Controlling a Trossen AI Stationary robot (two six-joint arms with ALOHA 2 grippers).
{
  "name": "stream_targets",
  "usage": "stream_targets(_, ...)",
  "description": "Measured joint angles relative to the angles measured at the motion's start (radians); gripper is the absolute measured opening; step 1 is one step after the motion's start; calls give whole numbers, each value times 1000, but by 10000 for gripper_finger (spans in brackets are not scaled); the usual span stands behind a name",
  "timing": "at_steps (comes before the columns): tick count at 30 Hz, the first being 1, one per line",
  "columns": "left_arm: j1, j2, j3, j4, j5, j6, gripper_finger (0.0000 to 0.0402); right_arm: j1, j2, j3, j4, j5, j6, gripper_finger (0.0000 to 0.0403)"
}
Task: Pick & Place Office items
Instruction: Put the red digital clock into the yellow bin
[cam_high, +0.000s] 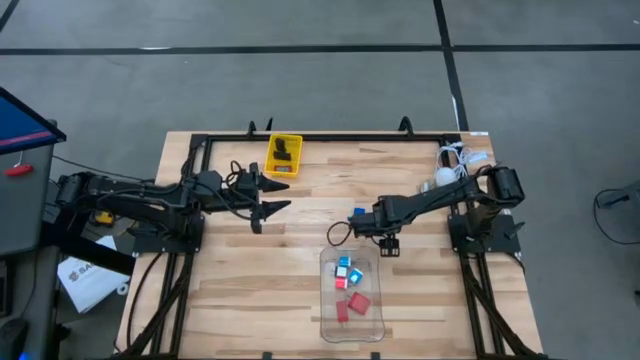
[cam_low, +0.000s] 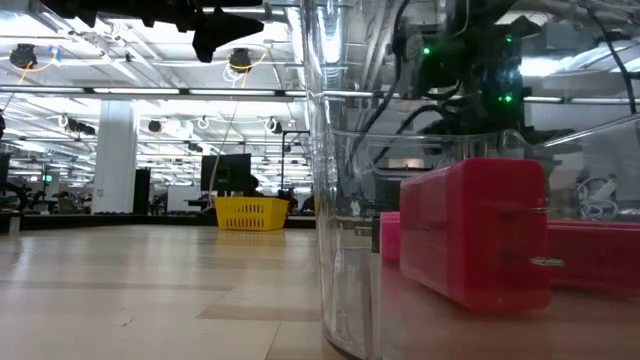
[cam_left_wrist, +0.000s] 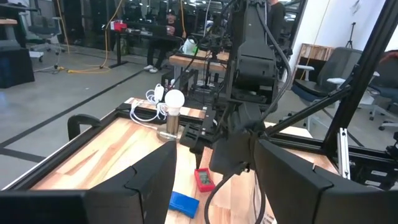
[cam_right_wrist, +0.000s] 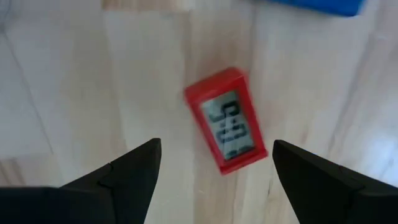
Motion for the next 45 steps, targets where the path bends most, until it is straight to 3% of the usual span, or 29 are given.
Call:
stream_targets(15, 1, 0, 0, -28, 0, 0, 214, -99, 12, -30, 132, -68, -107, 302)
stream_targets(28, 1, 0, 0, -29, -1, 0, 214, -107, 9, -89, 201, -98, -115, 298)
stream_targets(33, 1, 0, 0, -28, -1, 0, 214, -127, 10, -90, 205, -111, -114, 255)
stream_targets(40, 1, 0, 0, -34, -1, -3, 214, -138, 10, -89, 221, -99, -110, 139)
stream_targets(45, 12, 0, 0, -82, -52, -3, 214, -187, -12, -88, 232, -76, -94, 136)
